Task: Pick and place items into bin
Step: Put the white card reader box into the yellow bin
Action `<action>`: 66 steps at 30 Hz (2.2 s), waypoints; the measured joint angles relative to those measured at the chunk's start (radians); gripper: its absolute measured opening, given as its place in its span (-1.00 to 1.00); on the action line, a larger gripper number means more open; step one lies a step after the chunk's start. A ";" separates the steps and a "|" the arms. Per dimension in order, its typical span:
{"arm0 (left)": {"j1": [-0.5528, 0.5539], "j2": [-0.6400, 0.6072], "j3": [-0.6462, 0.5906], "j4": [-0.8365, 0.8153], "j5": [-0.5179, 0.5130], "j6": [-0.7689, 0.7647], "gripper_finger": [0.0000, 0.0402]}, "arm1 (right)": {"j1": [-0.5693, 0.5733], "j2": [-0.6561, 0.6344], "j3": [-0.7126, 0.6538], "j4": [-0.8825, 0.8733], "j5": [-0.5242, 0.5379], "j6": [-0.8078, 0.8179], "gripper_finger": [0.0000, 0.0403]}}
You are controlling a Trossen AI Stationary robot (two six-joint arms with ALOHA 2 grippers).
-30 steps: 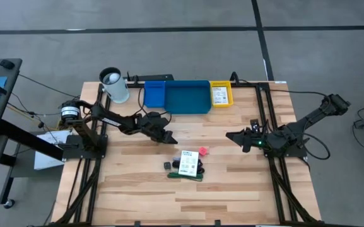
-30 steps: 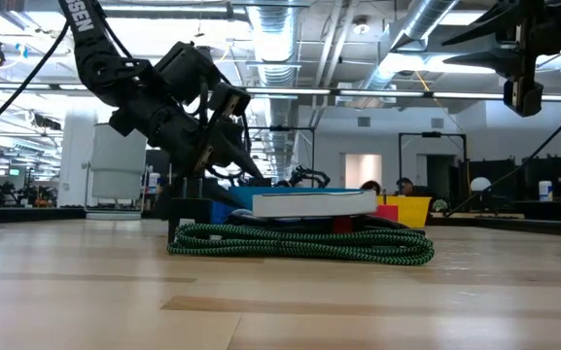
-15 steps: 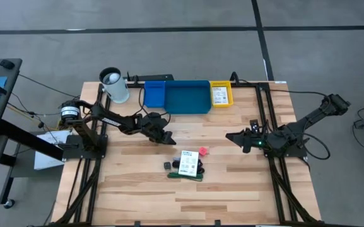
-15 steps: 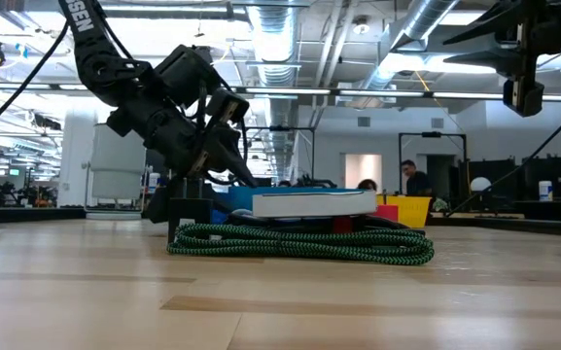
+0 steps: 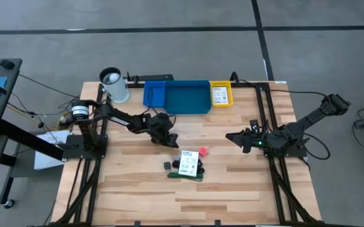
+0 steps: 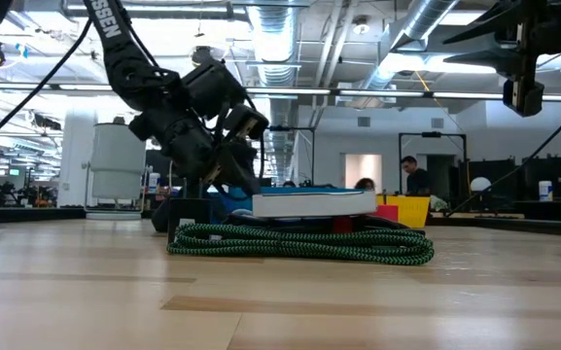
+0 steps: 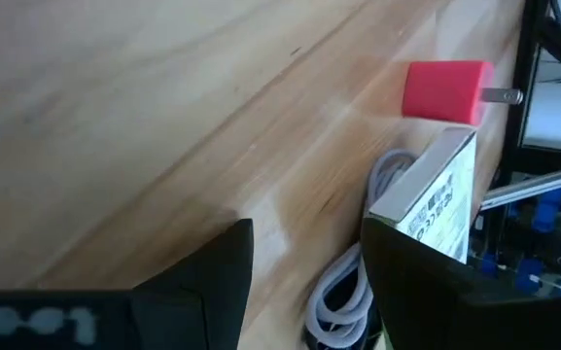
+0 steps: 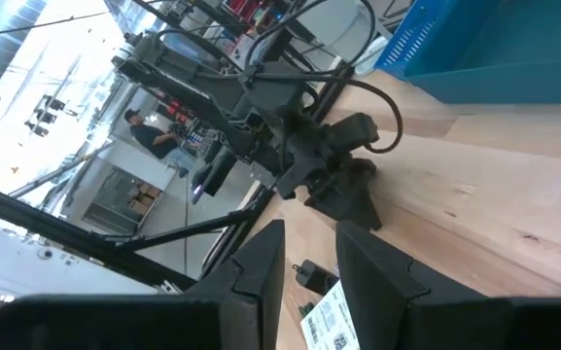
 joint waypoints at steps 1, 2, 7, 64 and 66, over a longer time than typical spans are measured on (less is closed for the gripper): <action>0.000 0.001 0.005 -0.002 0.000 0.000 -0.10 | 0.000 0.000 0.000 0.000 0.000 0.000 -0.55; -0.001 0.001 0.010 0.002 0.004 0.002 -0.10 | 0.000 0.000 0.000 0.000 0.000 0.000 -0.55; 0.003 0.004 0.022 0.020 0.025 0.018 -0.10 | 0.000 0.000 0.000 0.000 0.000 0.000 -0.55; -0.012 0.062 0.024 0.189 0.097 0.128 -0.10 | 0.000 0.000 0.000 0.001 -0.058 0.035 -0.55; -0.013 0.063 0.024 0.188 0.097 0.146 -0.10 | 0.000 0.000 0.000 0.001 -0.058 0.035 -0.55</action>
